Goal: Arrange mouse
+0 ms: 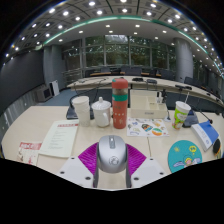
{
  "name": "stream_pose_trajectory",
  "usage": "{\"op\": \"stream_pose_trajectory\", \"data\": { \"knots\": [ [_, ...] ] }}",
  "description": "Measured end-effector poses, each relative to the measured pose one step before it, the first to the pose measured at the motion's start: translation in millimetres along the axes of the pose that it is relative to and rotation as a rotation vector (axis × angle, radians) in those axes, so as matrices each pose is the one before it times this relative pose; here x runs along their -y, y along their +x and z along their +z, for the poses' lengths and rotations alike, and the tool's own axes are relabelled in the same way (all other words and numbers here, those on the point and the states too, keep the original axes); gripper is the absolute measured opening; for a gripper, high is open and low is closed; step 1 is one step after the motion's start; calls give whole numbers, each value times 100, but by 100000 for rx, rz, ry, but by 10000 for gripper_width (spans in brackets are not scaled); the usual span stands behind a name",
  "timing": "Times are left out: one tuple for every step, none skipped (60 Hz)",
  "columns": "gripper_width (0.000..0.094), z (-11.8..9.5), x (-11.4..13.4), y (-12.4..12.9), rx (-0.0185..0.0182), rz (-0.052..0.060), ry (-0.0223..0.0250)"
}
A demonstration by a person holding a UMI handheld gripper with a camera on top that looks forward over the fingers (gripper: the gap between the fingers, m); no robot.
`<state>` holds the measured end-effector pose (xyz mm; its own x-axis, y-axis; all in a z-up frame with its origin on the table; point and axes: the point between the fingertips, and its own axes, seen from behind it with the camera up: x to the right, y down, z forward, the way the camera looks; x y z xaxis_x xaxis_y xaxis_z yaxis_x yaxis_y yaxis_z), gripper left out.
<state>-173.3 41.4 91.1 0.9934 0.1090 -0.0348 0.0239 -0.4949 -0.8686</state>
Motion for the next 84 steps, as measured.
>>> {"op": "stream_pose_trajectory", "data": {
  "knots": [
    [371, -683, 1045, 187, 803, 428, 1689],
    [371, -686, 1169, 133, 518, 429, 1379],
    [372, -490, 978, 457, 466, 746, 1467],
    [370, -639, 1028, 451, 368, 807, 1753],
    [371, -586, 1018, 518, 383, 681, 1662],
    [371, -705, 1005, 495, 333, 407, 1586],
    [371, -483, 864, 688, 17, 304, 1365],
    [369, -558, 813, 776, -440, 381, 1415],
    [370, -114, 777, 891, -756, 278, 1141],
    [369, -317, 654, 965, -581, 192, 1134],
    [368, -571, 514, 1047, -360, 126, 922],
    [368, -241, 388, 1050, -565, 360, 506],
    [369, -166, 300, 1129, -768, 568, 438],
    [368, -119, 191, 1179, -877, 663, 303],
    [368, -155, -333, 1244, -902, 584, 232],
    [367, 86, 56, 1209, -981, 446, -389],
    [367, 410, 252, 1226, -1077, 277, -702],
    [367, 148, -279, 1276, -1197, 260, -693],
    [367, 226, -358, 1321, -1369, 293, -699],
    [367, -18, -920, 1309, -1328, 262, -722],
    [367, 316, -590, 1277, -1221, 69, -1195],
    [367, 334, -659, 1230, -1110, 62, -1350],
    [367, 208, -1306, 1361, -1052, 188, -866],
    [368, 625, -26, 1178, -1123, 321, -1335],
    [368, 418, -651, 1098, -1037, 96, -1167],
    [367, 477, -754, 1072, -1104, -90, -1370],
    [368, 340, -1137, 957, -1216, -173, -1512],
    [367, 498, -879, 950, -984, -211, -1542],
    [367, 476, -817, 830, -683, 80, -1220],
    [368, 431, -755, 706, -501, 314, -923],
    [366, 450, -761, 658, -394, 112, -1026],
    [367, 589, -1044, 668, -204, -535, -1271],
    [368, 286, -671, 591, 51, -701, -1460],
    [367, 374, -675, 347, -60, -570, -1254],
    [367, 343, -567, 321, -70, -386, -790],
    [368, 311, -522, 279, -37, -335, -519],
    [368, 313, -457, 179, 254, -345, -476],
    [369, 246, -466, 39, 573, -379, -493],
    [370, 240, -423, 40, 558, -393, -510],
    [375, 451, -394, -75, 60, -339, -746],
    [390, 164, -533, 226, 227, -393, -238],
    [398, 205, -361, 27, 339, -170, -405],
    [405, 198, -341, -67, 671, -17, -582],
    [416, 180, -334, -131, 940, 200, -606],
    [428, 145, -265, -123, 809, 479, -520],
    [443, 131, -289, -54, 526, 548, -731],
    [457, 145, -283, -39, 367, 464, -789],
    [475, 31, -13, -67, -80, 134, -330],
    [482, 15, 172, -4, 13, -284, 880],
    [488, 0, 101, 25, -42, -417, 423],
    [498, -27, -54, 50, -183, -365, -267],
    [514, -51, -96, 71, -328, -186, -589],
    [549, -93, -98, 62, -407, 6, -681],
    [590, -124, -66, 55, -392, 218, -597],
    [637, -185, 24, 48, -347, 231, -246],
    [692, -212, 123, -15, -156, 124, 84],
    [753, -275, 143, -41, 14, 49, 135],
    [803, -341, 134, -86, 88, 78, 177],
    [846, -423, 192, -49, -115, 170, 326],
    [871, -471, 222, -7, -220, 30, 404],
    [865, -511, 252, -33, -210, -41, 514],
    [856, -495, 314, -97, 81, -163, 542],
    [855, -636, 239, -64, -245, -72, 446],
    [858, -695, 267, -14, -431, -61, 517],
    [858, -747, 256, -49, -354, -73, 460],
    [860, -834, 240, -41, -295, -152, 340],
    [860, -814, 247, -116, -152, -205, 436],
    [860, -840, 243, -132, -125, -262, 504],
    [861, -885, 262, -130, -88, -319, 519],
    [858, -919, 221, -131, -152, -318, 403],
    [856, -958, 202, -106, -299, -277, 399],
    [859, -1011, 224, -93, -375, -187, 444],
    [857, -1167, 294, -179, -405, -149, 418],
    [857, -1081, 161, -170, -308, -294, 668],
    [856, -1103, 204, -158, -262, -470, 630],
    [856, -1100, 199, -160, -276, -466, 615],
    [856, -1115, 183, -122, -412, -320, 564],
    [858, -1119, 133, -133, -454, -243, 484],
    [857, -1121, 150, -169, -347, -240, 472],
    [856, -1109, 154, -185, -221, -280, 578],
    [858, -1090, 183, -155, -143, -335, 550],
    [858, -1106, 95, -227, -213, -345, 551],
    [859, -1180, 97, -154, -278, -409, 457],
    [862, -1111, 81, -138, -345, -448, 444]
  ]
}}
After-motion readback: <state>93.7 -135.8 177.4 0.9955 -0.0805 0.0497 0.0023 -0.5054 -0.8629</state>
